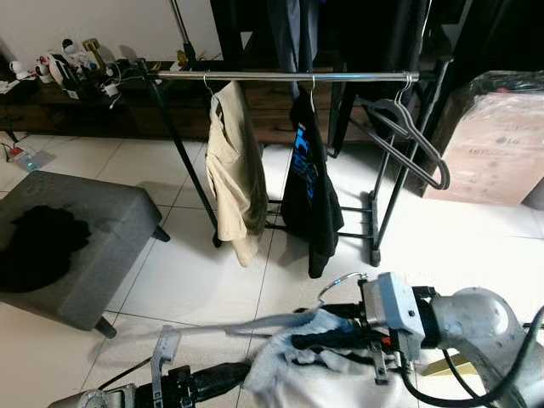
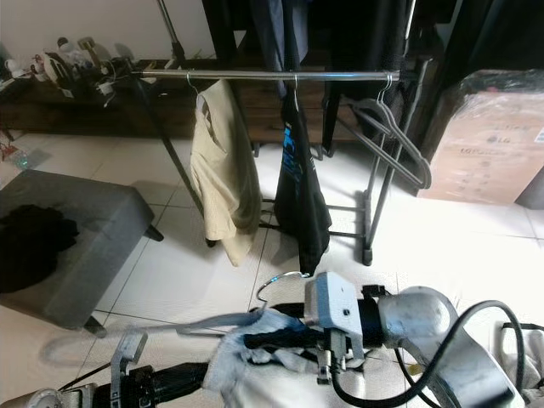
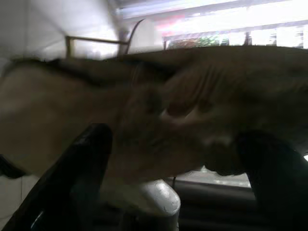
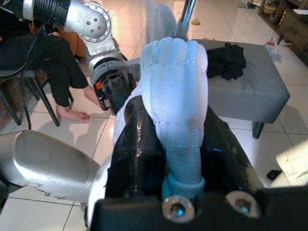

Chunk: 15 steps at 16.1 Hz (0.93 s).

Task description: Hang hanger

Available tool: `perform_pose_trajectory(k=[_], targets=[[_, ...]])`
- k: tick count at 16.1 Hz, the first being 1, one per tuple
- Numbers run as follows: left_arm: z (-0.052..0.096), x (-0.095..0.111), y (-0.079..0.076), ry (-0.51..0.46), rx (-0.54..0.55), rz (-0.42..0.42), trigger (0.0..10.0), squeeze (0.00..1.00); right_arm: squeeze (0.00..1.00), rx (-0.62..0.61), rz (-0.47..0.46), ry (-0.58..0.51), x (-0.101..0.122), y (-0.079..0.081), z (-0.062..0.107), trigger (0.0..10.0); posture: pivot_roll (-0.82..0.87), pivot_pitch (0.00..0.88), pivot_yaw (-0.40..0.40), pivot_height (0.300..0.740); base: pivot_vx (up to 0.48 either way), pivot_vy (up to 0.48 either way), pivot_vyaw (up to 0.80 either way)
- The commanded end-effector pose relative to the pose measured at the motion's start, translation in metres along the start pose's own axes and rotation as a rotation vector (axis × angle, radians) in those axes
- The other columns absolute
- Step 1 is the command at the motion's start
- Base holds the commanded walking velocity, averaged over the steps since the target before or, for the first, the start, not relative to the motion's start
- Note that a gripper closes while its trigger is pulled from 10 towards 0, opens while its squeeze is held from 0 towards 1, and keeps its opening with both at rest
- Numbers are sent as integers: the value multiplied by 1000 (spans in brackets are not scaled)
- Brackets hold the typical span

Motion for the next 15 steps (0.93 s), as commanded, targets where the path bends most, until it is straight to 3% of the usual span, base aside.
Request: perform_pose_trajectory(k=[1, 9, 15], targets=[[3, -5, 7, 9, 35, 24, 10000, 0, 0, 19, 21, -18, 6, 2, -3, 0, -184, 215, 93, 740, 0, 0, 0], [3, 7, 27, -98, 134, 65, 10000, 0, 0, 39, 36, -7, 8, 4, -1, 0, -182, 222, 98, 740, 0, 0, 0], [-5, 16, 20, -95, 100, 54, 10000, 0, 0, 100, 62, -22, 20, 14, -3, 0, -195, 221, 94, 740, 0, 0, 0]])
Point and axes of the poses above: a point about 5 cm out from each wrist's last joint towards the gripper, its own z axis pointing back from the gripper into the wrist, its own x axis along the axis of the wrist's last joint, y = z × x, the point moved 5 cm from there along -z, pointing out of the wrist towards the gripper, and after that the axes turned 3 degrees about z, right-handed, at the moved point
